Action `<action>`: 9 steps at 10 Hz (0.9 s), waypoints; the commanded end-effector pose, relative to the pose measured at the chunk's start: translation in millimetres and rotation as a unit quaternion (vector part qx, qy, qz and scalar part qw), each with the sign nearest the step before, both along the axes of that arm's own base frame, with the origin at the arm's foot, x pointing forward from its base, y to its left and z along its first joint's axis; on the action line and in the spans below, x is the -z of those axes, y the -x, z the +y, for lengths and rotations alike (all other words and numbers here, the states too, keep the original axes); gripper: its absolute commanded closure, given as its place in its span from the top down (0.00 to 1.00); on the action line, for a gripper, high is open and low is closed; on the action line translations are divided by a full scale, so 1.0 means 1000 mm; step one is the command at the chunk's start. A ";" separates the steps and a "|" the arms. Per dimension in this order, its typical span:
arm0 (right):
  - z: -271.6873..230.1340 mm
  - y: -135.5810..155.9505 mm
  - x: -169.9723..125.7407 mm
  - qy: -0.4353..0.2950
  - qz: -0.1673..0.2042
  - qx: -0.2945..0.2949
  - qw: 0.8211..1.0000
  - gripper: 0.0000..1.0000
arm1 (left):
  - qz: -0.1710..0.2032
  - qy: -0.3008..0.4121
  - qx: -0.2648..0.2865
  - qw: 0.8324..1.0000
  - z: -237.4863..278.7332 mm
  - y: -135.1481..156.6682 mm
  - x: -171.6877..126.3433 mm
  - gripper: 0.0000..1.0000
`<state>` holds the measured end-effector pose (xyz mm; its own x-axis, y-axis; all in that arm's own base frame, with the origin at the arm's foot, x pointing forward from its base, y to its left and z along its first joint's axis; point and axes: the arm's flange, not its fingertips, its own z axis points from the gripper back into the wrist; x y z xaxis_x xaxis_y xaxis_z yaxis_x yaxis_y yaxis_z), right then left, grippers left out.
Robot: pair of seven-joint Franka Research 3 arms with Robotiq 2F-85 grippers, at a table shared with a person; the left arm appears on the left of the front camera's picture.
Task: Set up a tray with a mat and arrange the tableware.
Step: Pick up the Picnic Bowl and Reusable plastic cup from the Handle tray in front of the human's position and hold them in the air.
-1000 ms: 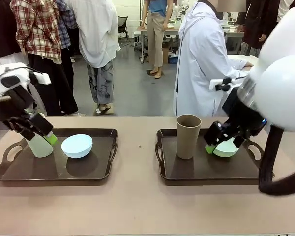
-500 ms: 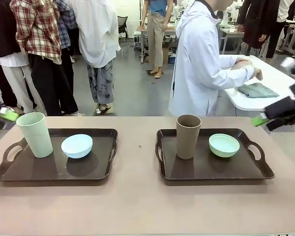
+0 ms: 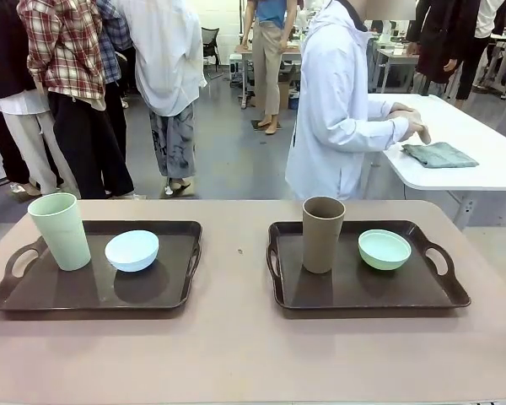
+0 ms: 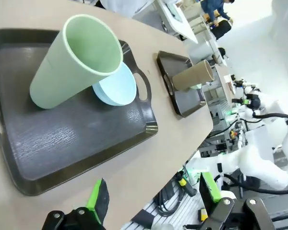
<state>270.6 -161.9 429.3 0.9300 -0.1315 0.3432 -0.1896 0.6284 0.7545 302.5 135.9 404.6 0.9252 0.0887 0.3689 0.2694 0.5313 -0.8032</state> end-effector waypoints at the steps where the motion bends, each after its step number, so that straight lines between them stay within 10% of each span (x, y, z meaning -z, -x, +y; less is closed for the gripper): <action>1: 0.047 0.033 0.046 0.000 0.005 0.009 1.000 1.00 | -0.003 -0.015 -0.012 1.000 -0.042 0.019 0.013 1.00; 2: 0.000 0.000 0.000 0.000 0.000 0.000 1.000 1.00 | 0.000 0.000 0.000 1.000 0.000 0.000 0.000 1.00; 9: 0.000 0.000 0.000 0.000 0.000 0.000 1.000 1.00 | 0.000 0.000 0.000 1.000 0.000 0.000 0.000 1.00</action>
